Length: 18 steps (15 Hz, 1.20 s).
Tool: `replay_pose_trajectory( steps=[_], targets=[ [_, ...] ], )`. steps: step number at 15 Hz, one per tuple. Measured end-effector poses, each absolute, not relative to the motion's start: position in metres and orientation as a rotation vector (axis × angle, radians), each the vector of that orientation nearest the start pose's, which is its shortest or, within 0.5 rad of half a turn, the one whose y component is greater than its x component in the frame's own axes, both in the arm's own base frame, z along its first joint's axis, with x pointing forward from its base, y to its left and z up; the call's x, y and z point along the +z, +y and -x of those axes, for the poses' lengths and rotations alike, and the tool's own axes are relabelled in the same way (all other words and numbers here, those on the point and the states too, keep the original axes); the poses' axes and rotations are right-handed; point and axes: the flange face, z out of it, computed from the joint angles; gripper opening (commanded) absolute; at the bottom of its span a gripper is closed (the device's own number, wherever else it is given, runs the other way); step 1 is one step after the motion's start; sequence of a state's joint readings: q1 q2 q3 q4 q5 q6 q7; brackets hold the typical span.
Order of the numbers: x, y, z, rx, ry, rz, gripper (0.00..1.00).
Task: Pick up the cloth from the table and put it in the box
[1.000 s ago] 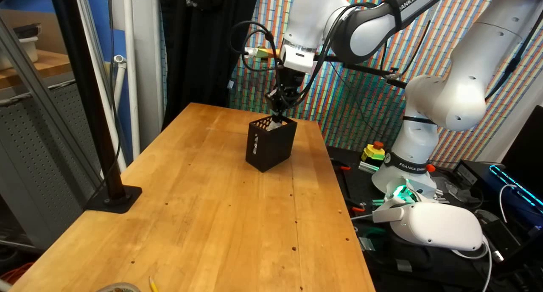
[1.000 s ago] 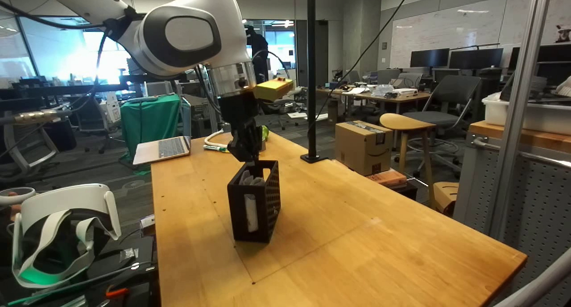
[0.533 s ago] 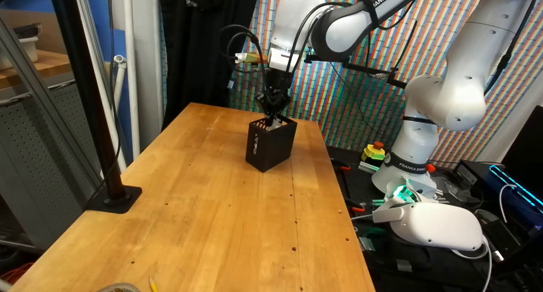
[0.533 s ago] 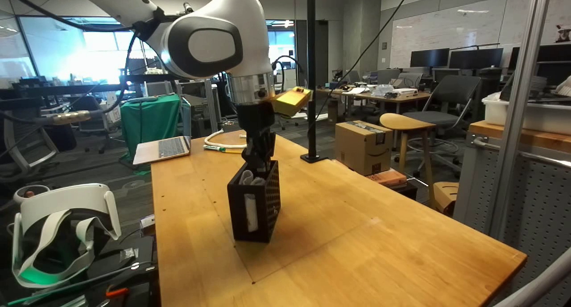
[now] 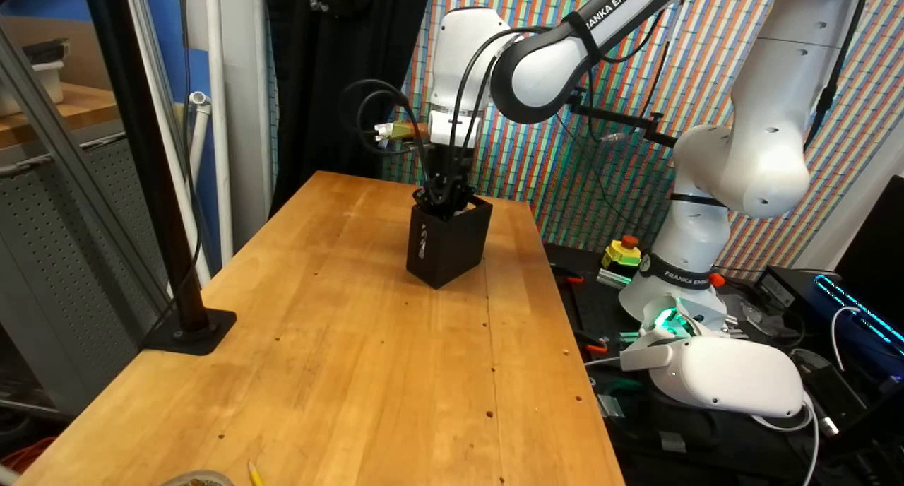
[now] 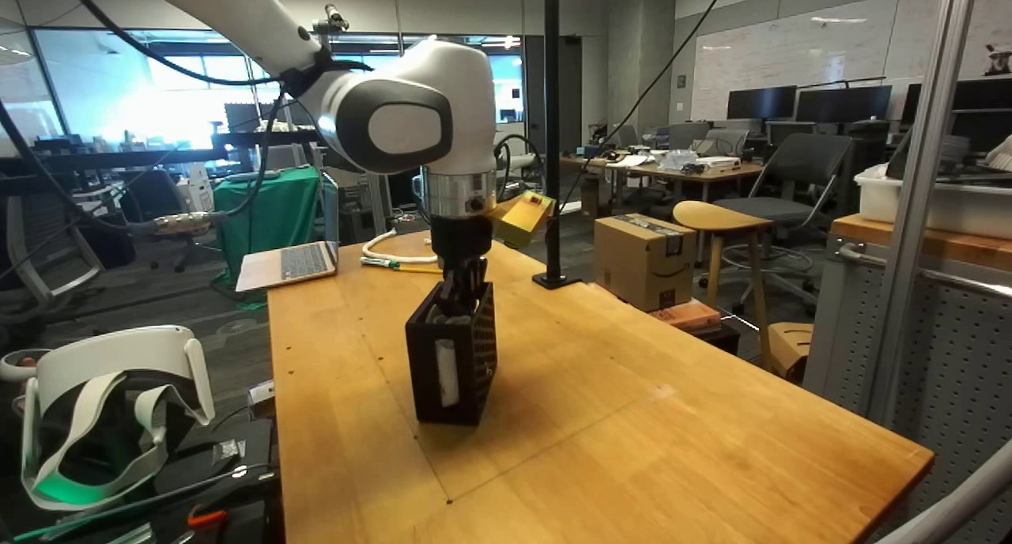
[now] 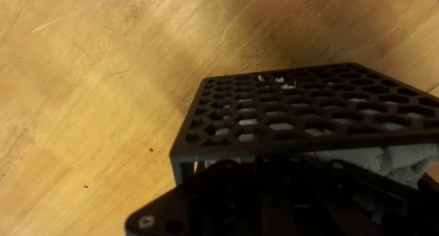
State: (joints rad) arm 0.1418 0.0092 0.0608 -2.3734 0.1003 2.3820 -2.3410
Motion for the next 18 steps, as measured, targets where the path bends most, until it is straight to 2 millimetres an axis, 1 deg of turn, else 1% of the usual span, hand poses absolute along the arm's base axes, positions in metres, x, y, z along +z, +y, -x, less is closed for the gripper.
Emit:
replay_pose_trajectory(
  steps=[9, 18],
  targets=[
    [0.31, 0.075, -0.491, 0.092, 2.982, -1.138, 0.05],
    [0.305, 0.071, -0.494, 0.096, 2.969, -1.147, 0.05]
  ],
)
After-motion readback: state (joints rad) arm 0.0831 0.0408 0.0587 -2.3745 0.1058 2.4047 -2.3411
